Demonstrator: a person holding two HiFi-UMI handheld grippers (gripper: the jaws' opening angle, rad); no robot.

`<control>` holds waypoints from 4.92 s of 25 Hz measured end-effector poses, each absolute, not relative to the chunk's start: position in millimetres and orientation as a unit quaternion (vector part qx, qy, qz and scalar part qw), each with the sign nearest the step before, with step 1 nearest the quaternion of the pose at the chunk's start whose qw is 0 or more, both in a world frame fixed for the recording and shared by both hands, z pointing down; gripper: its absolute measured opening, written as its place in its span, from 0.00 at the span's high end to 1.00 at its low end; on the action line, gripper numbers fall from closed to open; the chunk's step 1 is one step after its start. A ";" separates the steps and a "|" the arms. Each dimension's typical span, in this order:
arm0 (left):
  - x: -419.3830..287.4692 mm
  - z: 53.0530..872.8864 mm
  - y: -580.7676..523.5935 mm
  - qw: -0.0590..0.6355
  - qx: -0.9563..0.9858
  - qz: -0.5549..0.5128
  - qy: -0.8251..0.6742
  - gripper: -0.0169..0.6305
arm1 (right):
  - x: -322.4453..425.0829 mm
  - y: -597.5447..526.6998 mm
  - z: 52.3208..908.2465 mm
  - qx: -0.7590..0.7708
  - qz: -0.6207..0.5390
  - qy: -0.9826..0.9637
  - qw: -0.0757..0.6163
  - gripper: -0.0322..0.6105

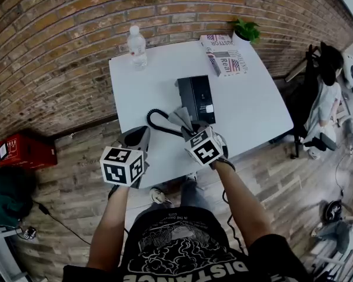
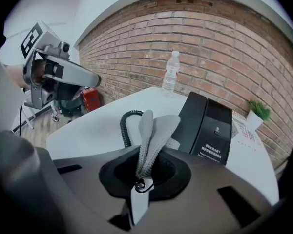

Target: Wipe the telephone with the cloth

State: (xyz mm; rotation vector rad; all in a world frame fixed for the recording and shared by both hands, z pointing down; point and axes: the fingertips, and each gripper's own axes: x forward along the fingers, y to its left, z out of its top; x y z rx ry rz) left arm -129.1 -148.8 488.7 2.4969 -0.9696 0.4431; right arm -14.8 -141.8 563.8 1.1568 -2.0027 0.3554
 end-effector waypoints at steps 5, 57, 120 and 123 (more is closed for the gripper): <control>-122.0 488.5 -148.9 0.205 0.905 0.166 -0.333 0.96 | -13.8 -133.0 569.0 0.466 0.153 -0.783 0.381 0.93; -77.2 486.2 -238.7 0.230 0.855 0.150 -0.441 0.96 | 48.5 -303.0 490.9 0.381 0.122 -0.844 0.357 0.93; -103.2 382.4 -246.2 0.125 0.868 0.118 -0.466 0.96 | 61.1 -241.3 359.6 0.529 0.072 -0.835 0.135 0.93; -103.7 383.9 -246.2 0.126 0.868 0.119 -0.465 0.96 | 61.7 -241.3 359.5 0.529 0.073 -0.834 0.136 0.93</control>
